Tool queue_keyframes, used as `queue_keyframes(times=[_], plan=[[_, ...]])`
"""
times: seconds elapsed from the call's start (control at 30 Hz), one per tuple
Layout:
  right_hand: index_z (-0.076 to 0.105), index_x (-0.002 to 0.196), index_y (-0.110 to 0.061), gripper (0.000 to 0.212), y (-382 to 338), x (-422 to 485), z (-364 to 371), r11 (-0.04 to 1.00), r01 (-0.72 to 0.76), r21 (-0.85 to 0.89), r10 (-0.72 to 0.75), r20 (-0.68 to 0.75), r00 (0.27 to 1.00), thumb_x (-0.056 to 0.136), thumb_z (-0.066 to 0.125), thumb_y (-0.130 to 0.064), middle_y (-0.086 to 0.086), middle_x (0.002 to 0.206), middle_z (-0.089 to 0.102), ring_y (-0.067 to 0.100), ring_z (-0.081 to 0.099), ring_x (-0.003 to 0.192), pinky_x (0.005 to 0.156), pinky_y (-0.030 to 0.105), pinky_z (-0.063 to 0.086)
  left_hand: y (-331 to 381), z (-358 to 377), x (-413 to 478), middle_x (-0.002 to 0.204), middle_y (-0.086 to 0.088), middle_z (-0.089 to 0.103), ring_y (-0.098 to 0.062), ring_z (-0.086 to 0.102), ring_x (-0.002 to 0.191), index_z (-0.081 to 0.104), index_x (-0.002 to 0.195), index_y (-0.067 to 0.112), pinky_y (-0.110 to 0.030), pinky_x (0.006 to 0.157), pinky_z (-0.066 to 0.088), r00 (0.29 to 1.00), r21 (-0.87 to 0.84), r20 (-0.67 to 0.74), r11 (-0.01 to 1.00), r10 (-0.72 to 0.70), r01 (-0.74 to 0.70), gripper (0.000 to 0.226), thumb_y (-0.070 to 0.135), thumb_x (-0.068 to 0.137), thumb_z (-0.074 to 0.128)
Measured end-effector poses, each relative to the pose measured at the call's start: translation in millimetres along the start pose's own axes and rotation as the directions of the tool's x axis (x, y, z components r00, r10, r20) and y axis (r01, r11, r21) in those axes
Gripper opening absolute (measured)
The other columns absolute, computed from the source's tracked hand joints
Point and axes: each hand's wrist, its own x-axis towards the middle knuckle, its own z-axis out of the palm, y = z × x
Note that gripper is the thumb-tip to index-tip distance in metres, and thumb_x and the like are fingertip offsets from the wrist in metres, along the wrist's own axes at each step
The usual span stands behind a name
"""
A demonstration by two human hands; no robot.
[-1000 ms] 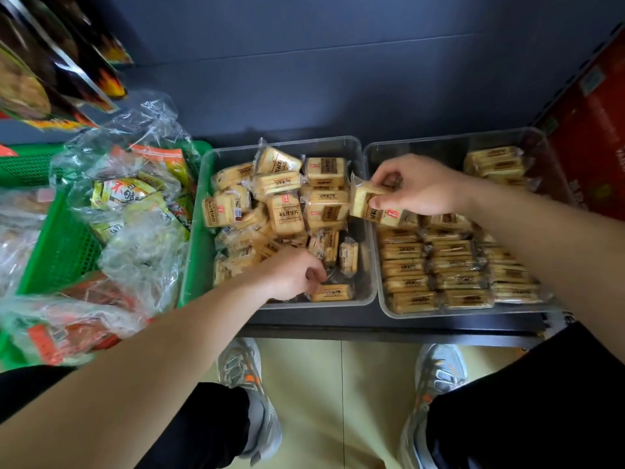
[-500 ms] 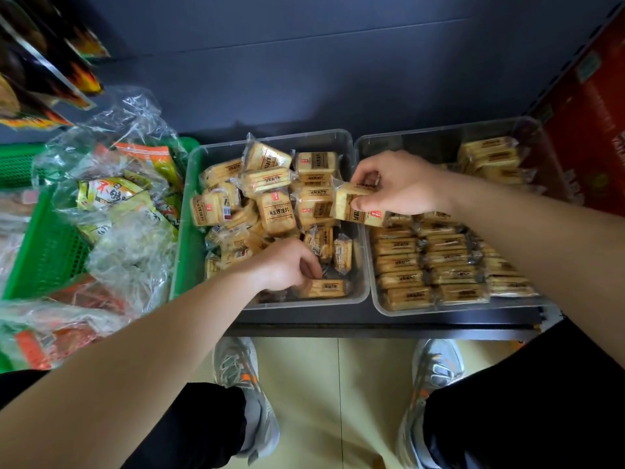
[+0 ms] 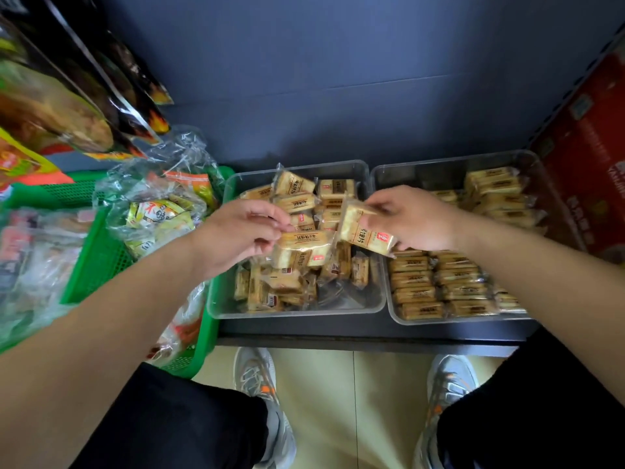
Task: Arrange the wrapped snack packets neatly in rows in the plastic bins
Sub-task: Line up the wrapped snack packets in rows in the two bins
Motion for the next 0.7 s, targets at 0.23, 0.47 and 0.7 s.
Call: queue_keyframes(times=[0.23, 0.47, 0.7], plan=[[0.069, 0.114, -0.025, 0.021, -7.3, -2.9, 21.9, 0.987, -0.066, -0.149, 0.066, -0.008, 0.998, 0.097, 0.065, -0.036, -0.004, 0.102, 0.072, 0.015, 0.068, 0.09, 0.089, 0.045, 0.056, -17.0, -15.2, 9.6, 0.107, -0.012, 0.075, -0.018, 0.06, 0.082, 0.072, 0.101, 0.004, -0.024, 0.073, 0.057, 1.0, 0.04, -0.011, 0.999, 0.012, -0.012, 0.024, -0.014, 0.089, 0.06], [0.062, 0.129, -0.031, 0.042, -6.8, 12.9, 61.1, 0.936, 0.043, -0.349, 0.051, 0.254, 0.966, 0.09, 0.072, -0.044, -0.012, 0.118, 0.069, 0.011, 0.064, 0.101, 0.09, 0.038, 0.054, -37.5, -25.9, 22.4, 0.091, 0.009, 0.074, -0.008, 0.067, 0.087, 0.073, 0.096, 0.02, -0.023, 0.074, 0.052, 1.0, 0.568, 0.003, 0.823, 0.027, -0.024, 0.027, -0.002, 0.092, 0.059], [0.061, 0.128, -0.031, 0.03, 10.6, 46.6, 29.0, 0.937, -0.016, -0.35, 0.025, 0.023, 0.999, 0.099, 0.06, -0.035, -0.008, 0.126, 0.066, 0.01, 0.062, 0.107, 0.099, 0.037, 0.052, -27.7, -13.7, 50.2, 0.106, 0.016, 0.066, -0.001, 0.061, 0.099, 0.07, 0.104, 0.028, -0.025, 0.089, 0.047, 0.979, 0.739, 0.028, 0.656, 0.2, -0.155, 0.01, 0.026, 0.095, 0.065]])
